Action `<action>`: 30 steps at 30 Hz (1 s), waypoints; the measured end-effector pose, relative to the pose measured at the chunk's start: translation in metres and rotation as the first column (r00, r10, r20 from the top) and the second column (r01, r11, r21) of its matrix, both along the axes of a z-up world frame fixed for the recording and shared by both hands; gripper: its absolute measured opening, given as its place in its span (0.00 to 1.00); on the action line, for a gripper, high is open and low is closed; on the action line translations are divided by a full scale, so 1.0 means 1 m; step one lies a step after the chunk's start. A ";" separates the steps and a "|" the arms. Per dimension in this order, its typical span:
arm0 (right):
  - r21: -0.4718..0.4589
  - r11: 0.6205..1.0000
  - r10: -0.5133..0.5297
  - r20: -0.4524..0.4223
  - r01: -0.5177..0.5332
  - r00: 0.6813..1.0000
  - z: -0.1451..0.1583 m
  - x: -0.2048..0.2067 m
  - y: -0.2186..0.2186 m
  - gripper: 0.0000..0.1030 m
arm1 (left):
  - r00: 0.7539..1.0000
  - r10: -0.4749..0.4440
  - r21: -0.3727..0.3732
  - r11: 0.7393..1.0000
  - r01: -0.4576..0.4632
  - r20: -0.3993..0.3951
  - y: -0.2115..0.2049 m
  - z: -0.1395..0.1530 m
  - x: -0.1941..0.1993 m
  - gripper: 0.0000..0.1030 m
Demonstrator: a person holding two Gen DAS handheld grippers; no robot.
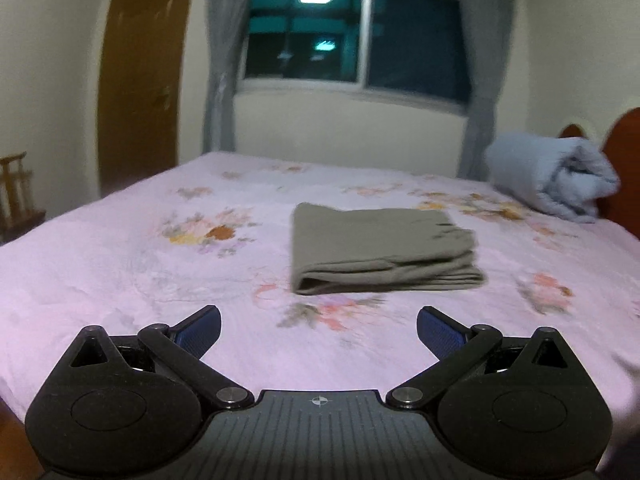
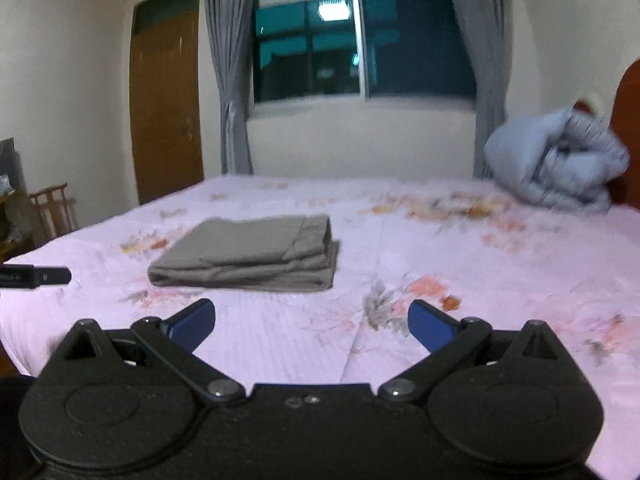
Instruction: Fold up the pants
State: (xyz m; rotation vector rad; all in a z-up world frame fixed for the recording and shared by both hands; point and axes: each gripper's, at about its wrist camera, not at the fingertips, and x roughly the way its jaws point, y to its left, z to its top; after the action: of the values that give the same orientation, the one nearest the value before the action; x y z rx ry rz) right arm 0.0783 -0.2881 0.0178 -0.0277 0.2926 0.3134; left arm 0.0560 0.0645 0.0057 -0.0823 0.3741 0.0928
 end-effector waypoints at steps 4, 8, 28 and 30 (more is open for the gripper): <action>0.023 1.000 0.001 -0.014 -0.001 1.000 0.003 -0.019 0.003 0.94 | 0.999 -0.030 -0.044 0.999 0.030 -0.016 -0.018 -0.002 -0.033 1.00; -0.013 1.000 0.021 0.019 -0.020 1.000 0.002 -0.036 0.012 0.94 | 0.997 -0.041 0.001 0.999 0.041 0.066 -0.032 0.006 -0.061 1.00; -0.057 0.997 0.054 -0.034 -0.056 0.998 -0.011 -0.028 0.040 0.94 | 0.997 -0.075 -0.016 0.997 0.075 0.036 -0.041 -0.003 -0.055 1.00; -0.017 0.999 0.034 -0.062 -0.035 0.998 -0.012 -0.024 0.037 0.94 | 0.996 -0.078 -0.008 0.997 0.078 0.036 -0.044 -0.003 -0.056 1.00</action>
State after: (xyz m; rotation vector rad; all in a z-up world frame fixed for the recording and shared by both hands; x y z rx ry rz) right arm 0.0547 -0.2512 0.0061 -0.0410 0.3563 0.3460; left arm 0.0004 0.0206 0.0024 -0.0788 0.3416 0.0123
